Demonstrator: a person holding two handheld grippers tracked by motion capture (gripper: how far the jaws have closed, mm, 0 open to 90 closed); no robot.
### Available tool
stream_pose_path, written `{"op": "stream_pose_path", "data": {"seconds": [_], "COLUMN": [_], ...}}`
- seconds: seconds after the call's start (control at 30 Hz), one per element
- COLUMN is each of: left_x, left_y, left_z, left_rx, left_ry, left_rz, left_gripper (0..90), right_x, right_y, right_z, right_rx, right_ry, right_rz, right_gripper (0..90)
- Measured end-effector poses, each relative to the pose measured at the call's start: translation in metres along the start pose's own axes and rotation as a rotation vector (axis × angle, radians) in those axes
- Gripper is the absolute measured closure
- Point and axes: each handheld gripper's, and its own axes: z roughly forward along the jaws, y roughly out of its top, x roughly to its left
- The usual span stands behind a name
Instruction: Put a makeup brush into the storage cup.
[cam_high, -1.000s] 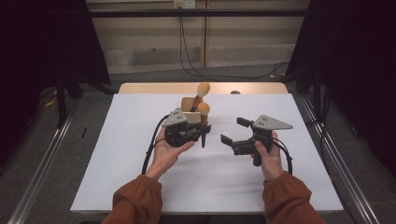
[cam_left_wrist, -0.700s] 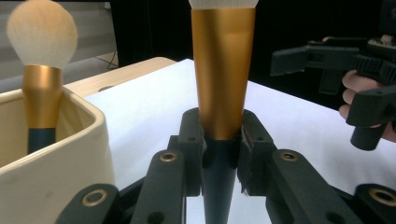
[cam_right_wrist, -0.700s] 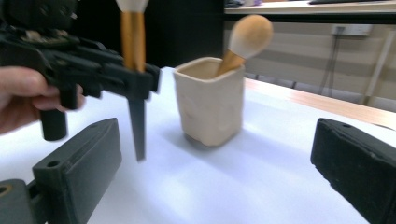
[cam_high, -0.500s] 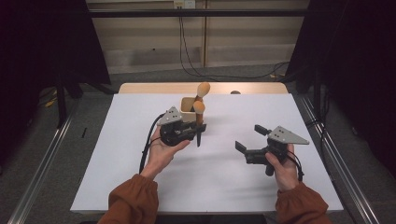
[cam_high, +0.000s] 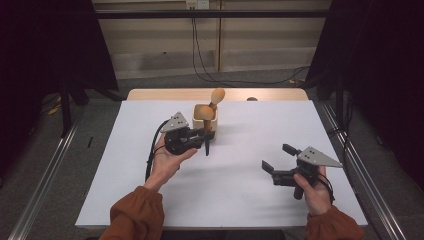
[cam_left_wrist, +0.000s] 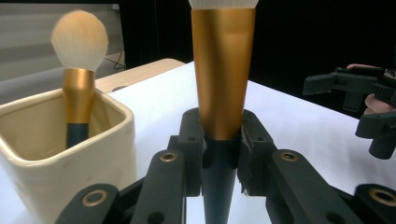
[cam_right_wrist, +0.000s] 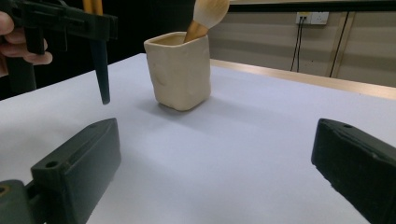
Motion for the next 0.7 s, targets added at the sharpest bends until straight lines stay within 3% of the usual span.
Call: {"op": "stream_pose_path", "data": {"seconds": [0.23, 0.47, 0.7], "left_x": [0.007, 0.012, 0.019], "left_y": [0.003, 0.008, 0.017], "left_z": [-0.009, -0.014, -0.021], "left_rx": [-0.008, -0.005, -0.016], "left_ry": [0.02, 0.031, 0.039], "left_rz": [-0.006, -0.006, -0.011], "left_gripper": [74.4, 74.4, 74.4], "right_x": [-0.006, -0.012, -0.016], "right_y": [-0.007, -0.017, -0.024], "right_z": [-0.016, -0.027, -0.039], "right_rx": [-0.015, -0.004, -0.001], "right_ry": [-0.044, -0.08, -0.106], "right_rz": [-0.016, 0.013, 0.005], "right_gripper": [0.6, 0.6, 0.3]}}
